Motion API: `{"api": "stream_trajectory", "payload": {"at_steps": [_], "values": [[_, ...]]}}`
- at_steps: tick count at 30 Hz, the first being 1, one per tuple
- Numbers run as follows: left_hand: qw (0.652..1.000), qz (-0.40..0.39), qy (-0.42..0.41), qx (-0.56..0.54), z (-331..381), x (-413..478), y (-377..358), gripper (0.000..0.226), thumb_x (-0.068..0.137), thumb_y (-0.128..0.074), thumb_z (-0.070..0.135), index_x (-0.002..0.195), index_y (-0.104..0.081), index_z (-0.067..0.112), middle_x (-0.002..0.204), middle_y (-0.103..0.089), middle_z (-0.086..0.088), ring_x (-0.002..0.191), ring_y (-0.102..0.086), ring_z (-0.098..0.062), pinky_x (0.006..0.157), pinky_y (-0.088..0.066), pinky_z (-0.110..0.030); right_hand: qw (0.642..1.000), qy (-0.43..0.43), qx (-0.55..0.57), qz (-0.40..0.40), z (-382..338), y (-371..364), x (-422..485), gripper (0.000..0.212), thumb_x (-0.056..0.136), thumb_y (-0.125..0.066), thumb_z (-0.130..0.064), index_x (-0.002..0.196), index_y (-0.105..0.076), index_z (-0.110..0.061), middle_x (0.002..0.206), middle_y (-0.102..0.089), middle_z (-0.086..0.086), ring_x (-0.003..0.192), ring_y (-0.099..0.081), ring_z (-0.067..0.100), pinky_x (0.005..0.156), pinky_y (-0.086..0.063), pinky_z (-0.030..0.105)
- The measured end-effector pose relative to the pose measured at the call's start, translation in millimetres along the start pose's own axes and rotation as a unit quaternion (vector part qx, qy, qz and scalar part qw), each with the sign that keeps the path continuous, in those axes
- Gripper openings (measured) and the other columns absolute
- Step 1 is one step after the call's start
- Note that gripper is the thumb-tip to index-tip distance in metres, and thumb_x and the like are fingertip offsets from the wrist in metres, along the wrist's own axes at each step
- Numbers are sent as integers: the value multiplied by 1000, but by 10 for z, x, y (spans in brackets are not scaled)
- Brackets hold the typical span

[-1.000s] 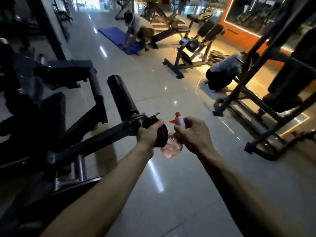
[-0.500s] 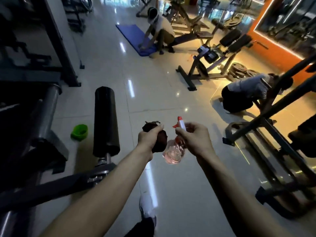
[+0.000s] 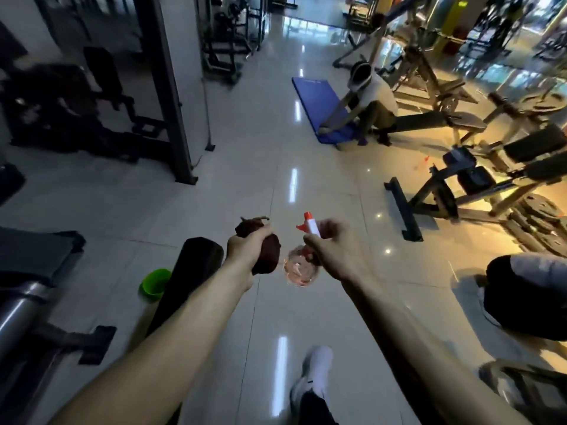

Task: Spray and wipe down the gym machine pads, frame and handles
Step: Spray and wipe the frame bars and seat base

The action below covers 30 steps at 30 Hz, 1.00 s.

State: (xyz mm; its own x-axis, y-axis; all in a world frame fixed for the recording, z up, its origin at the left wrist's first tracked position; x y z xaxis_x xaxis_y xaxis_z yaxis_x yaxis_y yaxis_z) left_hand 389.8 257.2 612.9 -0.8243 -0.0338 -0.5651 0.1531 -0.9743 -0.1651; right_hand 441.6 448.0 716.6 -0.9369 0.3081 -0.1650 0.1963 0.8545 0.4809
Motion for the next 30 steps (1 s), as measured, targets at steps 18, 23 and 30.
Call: {"api": "stream_trajectory", "payload": {"at_steps": [18, 23, 30], "values": [[920, 325, -14, -221, 2116, 3030, 959, 82, 58, -87, 61, 119, -62, 12, 114, -69, -8, 103, -67, -28, 95, -57, -44, 908, 139, -110, -379, -2061, -2753, 4116, 27, 88, -69, -16, 115, -68, -17, 68, -72, 7, 59, -71, 25, 72, -63, 53], [861, 400, -26, -313, 2610, 3664, 2045, 64, 66, -89, 48, 116, -70, 13, 106, -74, -8, 97, -72, -27, 89, -60, -41, 854, 212, -147, -451, -2817, -4202, 4461, 33, 76, -66, -29, 108, -74, -27, 77, -77, -3, 70, -75, 16, 76, -63, 47], [731, 537, -42, -419, 2659, 3372, 3111, 50, 79, -85, 36, 117, -69, 7, 109, -73, -10, 100, -71, -29, 92, -59, -43, 731, 262, -186, -602, -3480, -5827, 4061, 19, 92, -66, -20, 110, -67, -22, 75, -75, -1, 62, -69, 13, 60, -55, 26]]}}
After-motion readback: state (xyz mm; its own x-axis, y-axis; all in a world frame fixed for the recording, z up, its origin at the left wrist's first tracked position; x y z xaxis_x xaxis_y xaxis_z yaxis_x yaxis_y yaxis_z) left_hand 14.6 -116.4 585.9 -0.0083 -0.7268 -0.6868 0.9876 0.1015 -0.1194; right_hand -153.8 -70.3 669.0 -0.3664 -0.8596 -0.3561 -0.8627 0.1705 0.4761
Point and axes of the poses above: each hand's wrist, its own x-axis towards the middle knuckle, its own y-axis out of the back of the hand, z = x × y, the point moved 9 cm from there along x, towards the middle knuckle
